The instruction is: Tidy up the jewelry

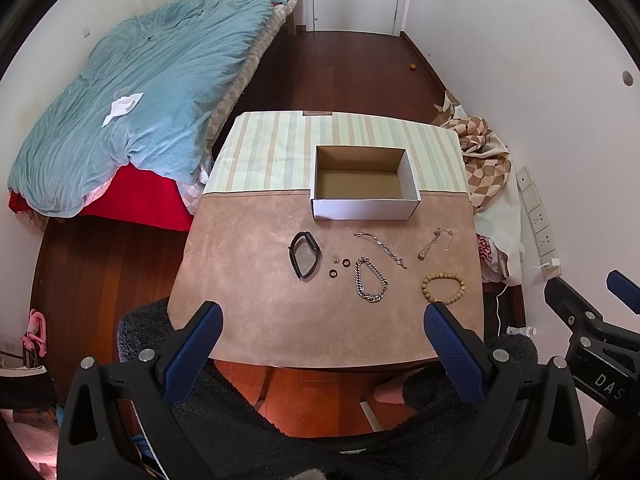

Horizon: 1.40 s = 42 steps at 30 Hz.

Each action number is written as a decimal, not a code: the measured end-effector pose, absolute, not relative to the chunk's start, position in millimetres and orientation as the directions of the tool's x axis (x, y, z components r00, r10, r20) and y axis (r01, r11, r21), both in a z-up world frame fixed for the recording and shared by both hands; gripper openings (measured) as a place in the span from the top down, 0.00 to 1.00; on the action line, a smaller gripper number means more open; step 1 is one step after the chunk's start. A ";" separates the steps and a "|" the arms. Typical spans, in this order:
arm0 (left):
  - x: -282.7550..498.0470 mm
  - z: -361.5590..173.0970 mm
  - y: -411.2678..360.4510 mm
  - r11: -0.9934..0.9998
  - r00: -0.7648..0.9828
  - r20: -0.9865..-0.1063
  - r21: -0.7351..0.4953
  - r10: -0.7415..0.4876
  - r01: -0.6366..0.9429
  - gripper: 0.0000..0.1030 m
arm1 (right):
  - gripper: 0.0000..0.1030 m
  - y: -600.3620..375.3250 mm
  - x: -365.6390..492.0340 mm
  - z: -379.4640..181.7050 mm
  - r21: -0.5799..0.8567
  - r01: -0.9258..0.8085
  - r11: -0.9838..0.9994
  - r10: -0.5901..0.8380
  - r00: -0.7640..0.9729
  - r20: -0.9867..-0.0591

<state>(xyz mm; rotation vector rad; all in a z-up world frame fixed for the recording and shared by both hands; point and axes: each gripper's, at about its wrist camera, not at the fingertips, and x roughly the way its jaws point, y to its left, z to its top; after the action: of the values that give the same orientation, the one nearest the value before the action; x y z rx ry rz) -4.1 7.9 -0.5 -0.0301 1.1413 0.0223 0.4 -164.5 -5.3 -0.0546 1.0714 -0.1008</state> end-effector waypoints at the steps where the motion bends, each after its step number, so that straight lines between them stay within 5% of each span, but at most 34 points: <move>1: -4.4 -0.6 8.6 0.999 0.417 -0.909 -0.013 0.002 -0.034 0.00 | 0.00 -164.7 0.0 -5.1 -0.094 0.056 0.994 -0.109 0.475 -0.873; 42: -1.4 12.3 0.9 1.000 0.421 -0.907 -0.009 0.004 -0.028 0.00 | 0.00 -165.0 1.7 3.4 -0.100 0.050 0.994 -0.111 0.483 -0.869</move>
<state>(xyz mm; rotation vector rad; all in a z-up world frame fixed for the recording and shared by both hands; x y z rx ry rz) -1.4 0.9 12.3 -0.0243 1.1362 0.0199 1.7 -165.0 3.4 -0.0638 1.0624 -0.0979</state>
